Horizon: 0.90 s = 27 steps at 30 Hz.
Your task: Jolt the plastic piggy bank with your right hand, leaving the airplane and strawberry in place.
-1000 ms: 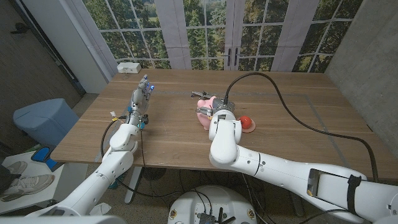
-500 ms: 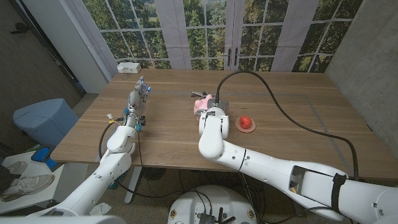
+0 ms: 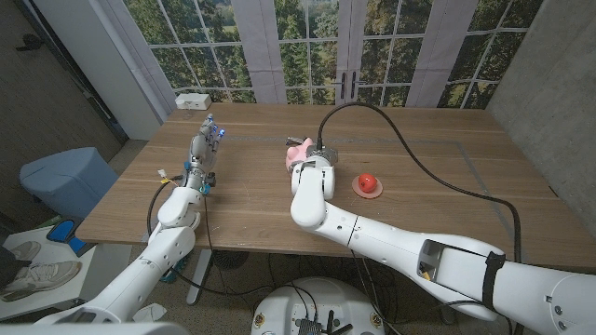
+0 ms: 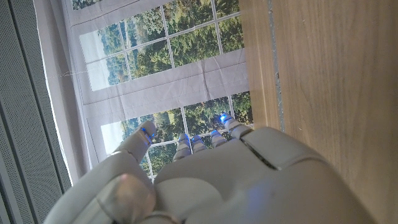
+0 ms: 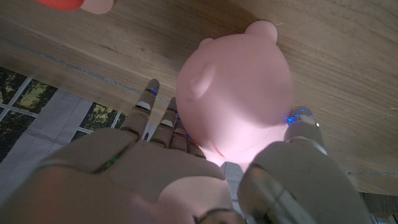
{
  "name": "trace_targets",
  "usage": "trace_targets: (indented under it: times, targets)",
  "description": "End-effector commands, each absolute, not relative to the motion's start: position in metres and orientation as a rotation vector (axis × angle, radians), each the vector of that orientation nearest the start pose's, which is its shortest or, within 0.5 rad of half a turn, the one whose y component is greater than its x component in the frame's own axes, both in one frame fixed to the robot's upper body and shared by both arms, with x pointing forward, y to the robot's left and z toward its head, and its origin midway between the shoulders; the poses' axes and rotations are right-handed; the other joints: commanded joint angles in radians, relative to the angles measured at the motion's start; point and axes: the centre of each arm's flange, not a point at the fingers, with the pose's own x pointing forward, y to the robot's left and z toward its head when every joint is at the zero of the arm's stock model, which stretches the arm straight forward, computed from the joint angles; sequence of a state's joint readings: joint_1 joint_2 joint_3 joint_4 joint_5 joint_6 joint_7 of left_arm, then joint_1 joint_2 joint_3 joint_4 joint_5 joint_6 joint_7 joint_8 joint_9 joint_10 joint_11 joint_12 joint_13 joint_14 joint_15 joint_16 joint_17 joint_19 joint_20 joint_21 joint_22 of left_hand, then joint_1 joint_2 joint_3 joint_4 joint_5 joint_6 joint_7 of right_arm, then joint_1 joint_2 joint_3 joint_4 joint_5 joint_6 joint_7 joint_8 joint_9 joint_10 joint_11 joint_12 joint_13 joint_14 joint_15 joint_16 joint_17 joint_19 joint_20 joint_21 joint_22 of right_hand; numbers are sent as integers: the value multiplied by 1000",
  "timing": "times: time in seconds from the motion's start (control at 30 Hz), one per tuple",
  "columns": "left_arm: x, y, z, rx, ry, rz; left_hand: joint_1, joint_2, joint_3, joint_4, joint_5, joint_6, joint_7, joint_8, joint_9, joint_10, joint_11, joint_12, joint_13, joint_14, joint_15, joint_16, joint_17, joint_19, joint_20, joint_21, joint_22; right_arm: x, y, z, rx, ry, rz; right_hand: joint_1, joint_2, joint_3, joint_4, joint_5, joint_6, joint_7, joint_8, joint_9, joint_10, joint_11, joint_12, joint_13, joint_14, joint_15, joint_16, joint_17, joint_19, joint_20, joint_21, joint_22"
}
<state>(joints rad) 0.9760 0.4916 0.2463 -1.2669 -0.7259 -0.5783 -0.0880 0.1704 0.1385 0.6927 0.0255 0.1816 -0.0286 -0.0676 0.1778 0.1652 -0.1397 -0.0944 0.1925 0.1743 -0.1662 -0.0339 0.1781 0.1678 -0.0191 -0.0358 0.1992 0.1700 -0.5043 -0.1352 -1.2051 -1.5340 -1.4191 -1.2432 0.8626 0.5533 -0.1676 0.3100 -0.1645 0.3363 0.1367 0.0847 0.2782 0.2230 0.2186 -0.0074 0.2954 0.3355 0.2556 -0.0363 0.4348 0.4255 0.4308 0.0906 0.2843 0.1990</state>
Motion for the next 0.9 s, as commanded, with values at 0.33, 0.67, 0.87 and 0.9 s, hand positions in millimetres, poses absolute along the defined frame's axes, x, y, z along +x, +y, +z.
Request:
trace_targets:
  times: [0.33,0.67,0.87,0.9]
  targets:
    - [620,352,-49,-156,-784,-110,11,48,-1,-10,3,-6,-3,-1,6,-1,10,-1,2,-13,-89,0,0,11,-93,6,4,584,1,-43,-1595,-158,-146,546,271,62,-1,-137,751,-184,347,21,700,-148,343,213,520,-182,474,480,222,-127,319,157]
    - [622,348,-47,-156,-780,-113,12,46,-4,-13,3,-6,-5,-1,6,-2,9,-1,2,-13,-90,0,0,13,-91,5,4,581,-8,-42,-1546,-295,-167,603,250,94,-17,-150,852,-162,375,-10,821,-150,387,248,639,-188,502,558,286,-137,410,174]
    - [623,346,-47,-155,-781,-111,13,45,-5,-15,2,-6,-5,0,6,-1,8,-1,2,-13,-91,-1,0,13,-90,4,4,580,-13,-35,-1508,-342,-179,610,241,101,-16,-153,860,-151,374,-16,825,-146,389,257,650,-187,497,569,276,-134,419,176]
    - [623,345,-46,-155,-779,-111,13,45,-5,-16,2,-6,-5,0,6,-1,7,-1,2,-13,-91,-1,0,13,-90,4,4,580,-14,-34,-1499,-351,-183,611,240,103,-16,-153,864,-147,375,-17,825,-145,389,258,652,-186,496,571,273,-133,420,176]
